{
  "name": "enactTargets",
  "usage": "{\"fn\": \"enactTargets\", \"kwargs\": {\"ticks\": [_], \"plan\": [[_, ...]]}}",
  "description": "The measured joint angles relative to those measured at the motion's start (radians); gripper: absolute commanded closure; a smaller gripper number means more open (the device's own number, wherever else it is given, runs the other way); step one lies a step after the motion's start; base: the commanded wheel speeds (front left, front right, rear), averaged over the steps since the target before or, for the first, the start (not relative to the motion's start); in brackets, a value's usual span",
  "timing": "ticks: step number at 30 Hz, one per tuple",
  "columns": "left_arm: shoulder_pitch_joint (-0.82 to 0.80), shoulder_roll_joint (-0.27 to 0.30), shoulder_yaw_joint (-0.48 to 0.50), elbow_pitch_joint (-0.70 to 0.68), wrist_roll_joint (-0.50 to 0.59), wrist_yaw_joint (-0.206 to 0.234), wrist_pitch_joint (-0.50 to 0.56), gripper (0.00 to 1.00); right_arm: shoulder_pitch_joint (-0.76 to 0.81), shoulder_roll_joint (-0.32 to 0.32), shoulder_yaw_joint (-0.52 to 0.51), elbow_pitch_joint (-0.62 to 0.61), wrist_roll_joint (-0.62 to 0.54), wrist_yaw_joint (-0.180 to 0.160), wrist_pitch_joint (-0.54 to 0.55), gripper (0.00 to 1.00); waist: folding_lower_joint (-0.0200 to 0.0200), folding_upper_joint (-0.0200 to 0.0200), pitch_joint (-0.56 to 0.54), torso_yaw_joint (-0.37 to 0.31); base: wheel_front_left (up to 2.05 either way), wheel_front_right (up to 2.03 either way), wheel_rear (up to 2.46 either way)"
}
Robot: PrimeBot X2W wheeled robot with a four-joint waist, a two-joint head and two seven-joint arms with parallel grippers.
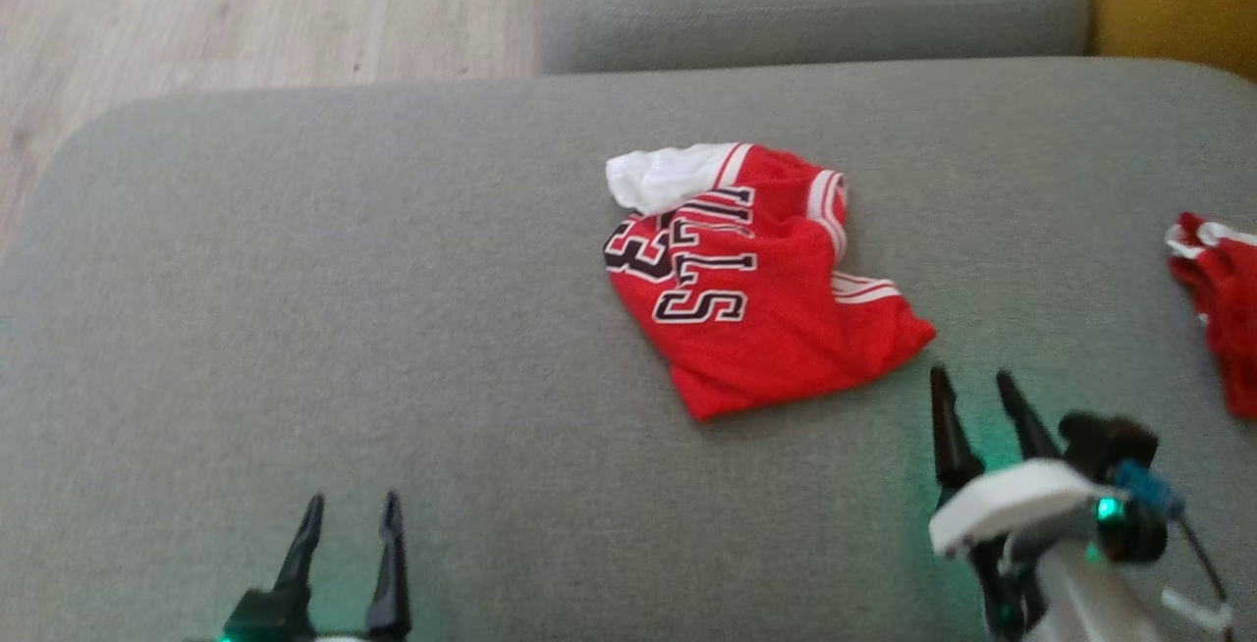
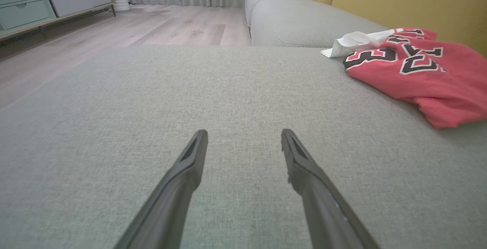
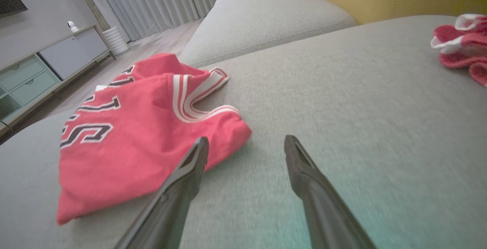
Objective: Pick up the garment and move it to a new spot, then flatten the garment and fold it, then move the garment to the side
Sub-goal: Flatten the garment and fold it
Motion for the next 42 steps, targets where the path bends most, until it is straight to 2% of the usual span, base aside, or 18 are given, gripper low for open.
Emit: {"fn": "enactTargets", "kwargs": {"ticks": [6, 12, 13, 14, 16, 19, 25, 27, 34, 37, 42], "plan": [[-0.063, -0.001, -0.047, 0.003, -0.001, -0.008, 0.0, 0.0, -0.14, 0.0, -0.079, 0.088, -0.021, 0.0, 0.0, 0.0, 0.0002, 0.0, 0.05, 0.058, 0.0, 0.0, 0.0], [-0.073, -0.002, -0.067, 0.02, -0.003, -0.009, 0.0, 0.0, -0.183, -0.001, -0.109, 0.198, -0.026, 0.0, 0.0, 0.0, 0.0003, 0.0, 0.095, 0.117, 0.0, 0.0, 0.0], [-0.074, -0.002, -0.067, 0.023, -0.003, -0.009, 0.0, 0.0, -0.189, 0.0, -0.11, 0.219, -0.023, 0.0, 0.0, 0.32, 0.0003, 0.0, 0.1, 0.125, 0.0, 0.0, 0.0], [-0.074, -0.002, -0.068, 0.024, -0.004, -0.009, 0.0, 0.0, -0.193, 0.0, -0.113, 0.234, -0.019, 0.0, 0.0, 1.0, 0.0002, 0.0, 0.105, 0.133, 0.0, 0.0, 0.0], [-0.075, -0.002, -0.068, 0.024, -0.015, -0.008, 0.0, 0.0, -0.202, 0.0, -0.116, 0.231, -0.019, 0.0, 0.0, 1.0, 0.0003, 0.0, 0.111, 0.142, 0.0, 0.0, 0.0], [-0.077, -0.002, -0.067, 0.024, -0.021, -0.007, 0.0, 0.0, -0.202, 0.0, -0.133, 0.154, -0.013, 0.0, 0.002, 1.0, 0.0001, 0.0, 0.104, 0.142, 0.0, 0.0, 0.0], [-0.075, -0.002, -0.068, 0.024, -0.038, -0.003, 0.0, 0.0, -0.211, 0.0, -0.123, -0.091, 0.011, 0.0, 0.002, 1.0, 0.0, 0.0, 0.062, 0.119, 0.0, 0.0, 0.0], [-0.07, -0.002, -0.078, 0.025, -0.053, -0.003, 0.0, 0.0, -0.261, 0.0, -0.152, -0.188, 0.018, 0.0, 0.002, 1.0, 0.0, 0.0, 0.029, 0.108, 0.0, 0.0, 0.0], [-0.041, -0.001, -0.097, 0.031, -0.071, 0.005, 0.0, 0.0, -0.408, -0.002, -0.24, -0.277, -0.069, 0.0, 0.002, 1.0, -0.0001, 0.0, -0.043, 0.109, 0.0, 0.0, 0.0], [-0.013, -0.001, -0.096, 0.033, -0.08, 0.009, 0.0, 0.0, -0.44, -0.003, -0.207, -0.281, -0.079, 0.0, 0.001, 1.0, -0.0001, 0.0, -0.06, 0.117, 0.0, 0.0, 0.0], [0.019, -0.001, -0.1, 0.043, -0.091, 0.009, 0.0, 0.0, -0.497, -0.004, -0.04, -0.255, 0.011, 0.0, 0.001, 1.0, 0.0, 0.0, -0.075, 0.142, 0.0, 0.0, 0.0]]}}
